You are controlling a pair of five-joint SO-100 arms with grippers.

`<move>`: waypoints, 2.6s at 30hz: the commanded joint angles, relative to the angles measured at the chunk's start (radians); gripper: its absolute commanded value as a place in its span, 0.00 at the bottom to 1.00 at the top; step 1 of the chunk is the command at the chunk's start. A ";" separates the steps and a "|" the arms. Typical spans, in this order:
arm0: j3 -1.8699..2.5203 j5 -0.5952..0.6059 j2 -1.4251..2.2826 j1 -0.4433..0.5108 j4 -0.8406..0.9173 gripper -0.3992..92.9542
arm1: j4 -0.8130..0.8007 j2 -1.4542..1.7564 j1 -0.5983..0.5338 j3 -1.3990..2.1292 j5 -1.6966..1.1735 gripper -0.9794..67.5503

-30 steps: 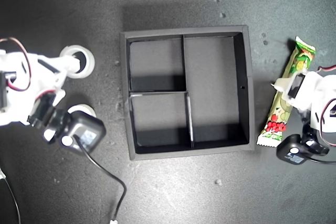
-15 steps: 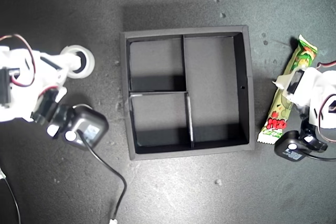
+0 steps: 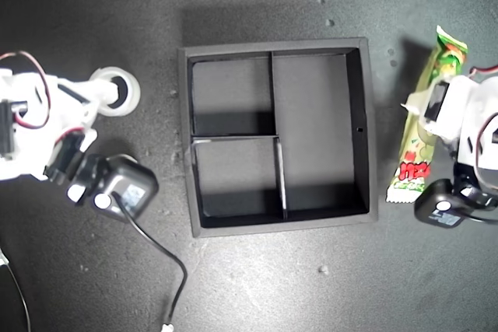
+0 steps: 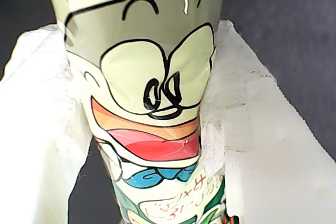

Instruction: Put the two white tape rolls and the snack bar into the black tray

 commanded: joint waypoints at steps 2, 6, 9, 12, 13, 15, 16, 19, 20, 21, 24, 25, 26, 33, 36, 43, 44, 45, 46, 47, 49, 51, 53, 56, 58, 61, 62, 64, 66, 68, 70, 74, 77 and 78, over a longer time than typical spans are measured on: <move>0.002 -0.002 0.041 0.006 0.000 0.20 | 0.087 0.009 0.005 -0.219 -0.046 0.11; -0.003 -0.002 0.038 0.006 0.000 0.20 | 0.077 -0.029 -0.017 -0.376 -0.041 0.13; -0.006 -0.002 0.032 0.008 -0.002 0.20 | 0.066 -0.123 -0.043 -0.515 -0.034 0.13; -0.006 -0.005 0.031 0.011 -0.003 0.20 | 0.067 -0.268 -0.074 -0.687 -0.034 0.13; -0.006 -0.006 0.031 0.011 -0.003 0.20 | 0.069 -0.316 -0.081 -0.735 -0.035 0.13; -0.005 -0.006 0.031 0.012 -0.003 0.20 | 0.074 -0.400 -0.094 -0.818 -0.032 0.13; -0.003 -0.006 0.032 0.012 -0.003 0.20 | 0.074 -0.433 -0.100 -0.845 -0.031 0.13; -0.002 -0.006 0.032 0.009 -0.003 0.20 | 0.072 -0.499 -0.112 -0.894 -0.018 0.13; -0.002 -0.005 0.032 0.008 -0.005 0.20 | 0.069 -0.514 -0.114 -0.905 -0.014 0.13; -0.002 -0.005 0.031 0.008 -0.006 0.20 | 0.058 -0.522 -0.114 -0.905 -0.009 0.13; -0.002 -0.003 0.028 0.006 -0.008 0.20 | 0.011 -0.525 -0.114 -0.871 0.002 0.12; -0.002 -0.005 0.028 0.006 -0.008 0.20 | -0.003 -0.526 -0.114 -0.861 0.005 0.12; -0.002 -0.005 0.028 0.006 -0.008 0.20 | -0.018 -0.526 -0.114 -0.850 0.006 0.12; 0.000 -0.003 0.020 0.003 -0.011 0.20 | -0.058 -0.569 -0.115 -0.839 0.020 0.14; 0.000 -0.003 0.015 0.002 -0.012 0.21 | -0.058 -0.589 -0.115 -0.824 0.028 0.15; -0.002 -0.003 0.015 0.003 -0.012 0.21 | -0.061 -0.591 -0.121 -0.753 0.035 0.34; -0.003 -0.003 0.015 0.003 -0.012 0.21 | -0.061 -0.591 -0.120 -0.750 0.034 0.37; -0.003 -0.005 0.015 0.005 -0.012 0.21 | -0.061 -0.591 -0.118 -0.747 0.031 0.39; -0.003 -0.005 0.015 0.006 -0.012 0.21 | -0.058 -0.591 -0.118 -0.747 0.026 0.42; -0.003 -0.005 0.015 0.006 -0.012 0.21 | -0.049 -0.591 -0.117 -0.755 0.023 0.43; -0.003 -0.005 0.015 0.006 -0.012 0.21 | -0.021 -0.591 -0.114 -0.787 0.015 0.45; -0.003 -0.005 0.017 0.006 -0.012 0.21 | 0.014 -0.591 -0.104 -0.833 0.008 0.47; -0.003 -0.003 0.020 0.006 -0.012 0.21 | 0.054 -0.591 -0.094 -0.891 -0.006 0.48; 0.000 -0.005 0.028 0.011 -0.012 0.21 | 0.143 -0.591 -0.077 -1.005 -0.028 0.48; 0.003 -0.005 0.034 0.011 -0.012 0.21 | 0.227 -0.591 -0.063 -1.103 -0.041 0.47; 0.003 -0.002 0.035 0.009 -0.012 0.21 | 0.365 -0.591 -0.034 -1.235 -0.067 0.46; 0.005 -0.002 0.037 0.009 -0.012 0.21 | 0.400 -0.589 -0.025 -1.253 -0.077 0.45; 0.006 -0.002 0.040 0.011 -0.011 0.21 | 0.400 -0.540 -0.015 -1.150 -0.094 0.44; 0.011 -0.002 0.046 0.011 -0.011 0.21 | 0.400 -0.525 -0.011 -1.089 -0.104 0.42; 0.017 -0.002 0.054 0.008 -0.011 0.21 | 0.400 -0.525 0.005 -1.049 -0.106 0.40; 0.020 0.002 0.055 0.000 -0.011 0.21 | 0.400 -0.525 0.035 -1.008 -0.106 0.36; 0.020 0.005 0.055 -0.009 -0.017 0.21 | 0.400 -0.525 0.094 -0.976 -0.110 0.18; 0.021 0.003 0.054 -0.011 -0.020 0.21 | 0.400 -0.499 0.104 -1.000 -0.103 0.09; 0.026 0.002 0.054 -0.012 -0.020 0.21 | 0.400 -0.479 0.104 -1.005 -0.086 0.07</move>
